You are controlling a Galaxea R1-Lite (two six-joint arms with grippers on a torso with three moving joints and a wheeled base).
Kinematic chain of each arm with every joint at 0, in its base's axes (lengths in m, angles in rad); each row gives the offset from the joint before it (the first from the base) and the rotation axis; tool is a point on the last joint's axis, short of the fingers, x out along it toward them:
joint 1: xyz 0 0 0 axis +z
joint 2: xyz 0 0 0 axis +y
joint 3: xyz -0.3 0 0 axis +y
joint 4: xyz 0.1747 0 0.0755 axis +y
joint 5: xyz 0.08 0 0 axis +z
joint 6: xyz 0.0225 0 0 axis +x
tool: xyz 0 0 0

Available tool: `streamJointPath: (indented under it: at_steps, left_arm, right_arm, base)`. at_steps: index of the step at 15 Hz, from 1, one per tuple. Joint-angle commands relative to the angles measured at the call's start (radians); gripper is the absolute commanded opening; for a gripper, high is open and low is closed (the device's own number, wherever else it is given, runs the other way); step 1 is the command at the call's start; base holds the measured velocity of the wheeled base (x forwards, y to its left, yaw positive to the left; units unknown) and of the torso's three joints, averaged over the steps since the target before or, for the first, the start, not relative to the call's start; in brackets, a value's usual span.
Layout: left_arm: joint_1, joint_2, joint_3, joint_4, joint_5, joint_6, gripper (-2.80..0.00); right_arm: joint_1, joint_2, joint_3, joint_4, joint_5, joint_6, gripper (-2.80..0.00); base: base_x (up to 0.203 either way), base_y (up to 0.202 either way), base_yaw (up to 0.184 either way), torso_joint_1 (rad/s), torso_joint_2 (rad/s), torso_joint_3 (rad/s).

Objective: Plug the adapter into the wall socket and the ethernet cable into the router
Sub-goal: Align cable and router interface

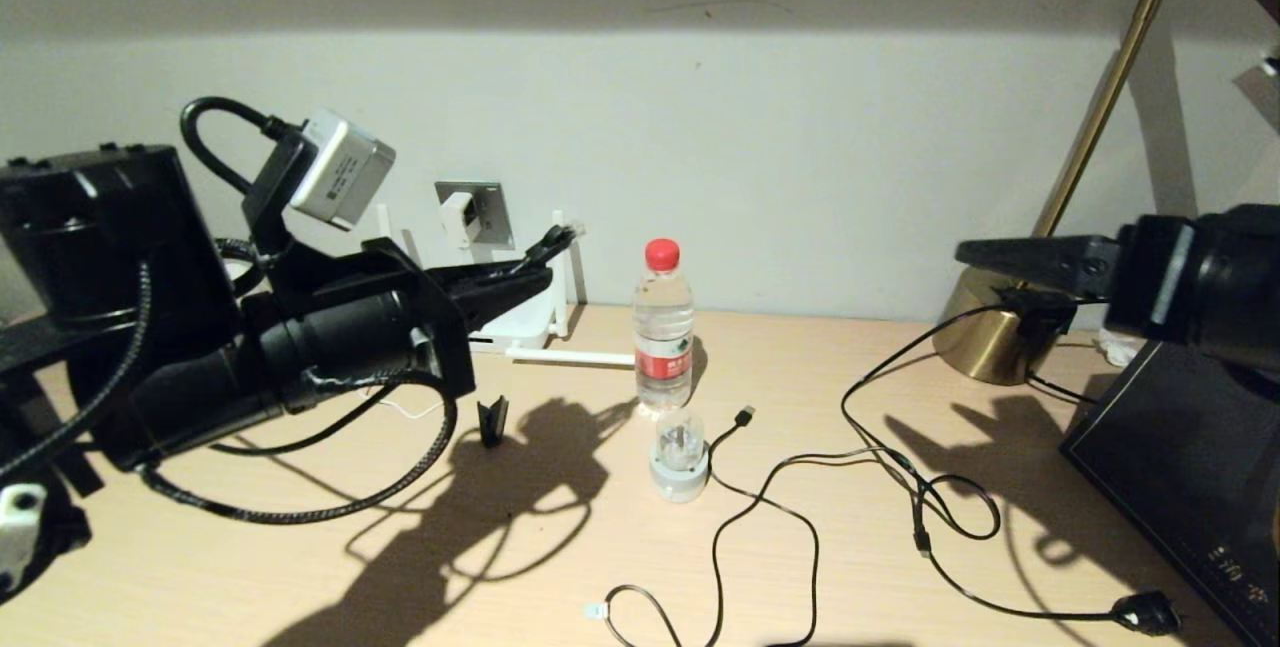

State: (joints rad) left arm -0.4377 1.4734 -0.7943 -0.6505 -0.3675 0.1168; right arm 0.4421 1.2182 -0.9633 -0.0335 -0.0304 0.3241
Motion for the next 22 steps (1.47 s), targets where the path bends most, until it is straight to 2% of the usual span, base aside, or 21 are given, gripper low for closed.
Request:
streamJointPath:
  at_steps: [1,2,3,4,6,7,9,10,12,15,16,18,22]
  left_arm:
    - [-0.003,-0.087,0.014,0.076,-0.002,-0.101,-2.80]
    - [-0.012,-0.113,0.036,0.086,0.000,-0.097,-2.80]
    - [-0.035,-0.122,0.047,0.085,0.006,-0.015,-2.80]
    - [-0.049,-0.123,0.055,0.083,0.029,0.109,-2.80]
    - [-0.061,-0.115,0.062,0.058,0.063,0.427,-2.80]
    - [-0.069,-0.111,0.061,0.028,0.069,0.580,-2.80]
    - [-0.125,-0.093,0.023,-0.048,0.064,0.868,-2.80]
    - [-0.158,-0.069,-0.030,-0.064,0.048,0.972,-2.80]
    - [-0.193,0.019,-0.128,-0.081,-0.016,1.133,-2.80]
    - [-0.199,0.133,-0.217,-0.111,-0.087,1.265,-2.80]
    - [-0.200,0.164,-0.244,-0.133,-0.097,1.282,-2.80]
    - [-0.199,0.202,-0.285,-0.147,-0.110,1.293,-2.80]
    - [-0.196,0.216,-0.297,-0.151,-0.116,1.296,-2.80]
  right_arm:
    - [0.003,-0.197,0.069,0.095,-0.018,-0.055,0.00]
    - [0.011,-0.226,0.112,0.140,0.002,-0.058,0.00]
    - [0.015,-0.229,0.117,0.172,0.054,-0.036,0.00]
    - [0.021,-0.213,0.090,0.200,0.091,0.013,0.00]
    - [0.039,-0.152,-0.023,0.252,0.209,0.221,0.00]
    - [0.044,-0.113,-0.095,0.276,0.311,0.349,0.00]
    - [0.047,-0.017,-0.232,0.305,0.602,0.649,0.00]
    - [0.046,0.024,-0.282,0.305,0.691,0.743,0.00]
    - [0.050,0.096,-0.365,0.293,0.754,0.784,0.00]
    - [0.051,0.215,-0.445,0.295,0.771,0.792,0.00]
    - [0.052,0.243,-0.461,0.295,0.773,0.792,0.00]
    - [0.053,0.275,-0.489,0.293,0.787,0.791,0.00]
    - [0.053,0.353,-0.583,0.293,0.791,0.793,0.00]
  base:
    - [0.000,0.000,0.000,0.000,0.00,0.000]
    - [0.000,0.000,0.000,0.000,0.00,0.000]
    - [0.000,0.000,0.000,0.000,0.00,0.000]
    - [0.000,0.000,0.000,0.000,0.00,0.000]
    - [0.000,0.000,0.000,0.000,0.00,0.000]
    - [0.000,0.000,0.000,0.000,0.00,0.000]
    - [0.000,0.000,0.000,0.000,0.00,0.000]
    - [0.000,0.000,0.000,0.000,0.00,0.000]
    - [0.000,0.000,0.000,0.000,0.00,0.000]
    - [0.000,0.000,0.000,0.000,0.00,0.000]
    - [0.000,0.000,0.000,0.000,0.00,0.000]
    - [0.000,0.000,0.000,0.000,0.00,0.000]
    - [0.000,0.000,0.000,0.000,0.00,0.000]
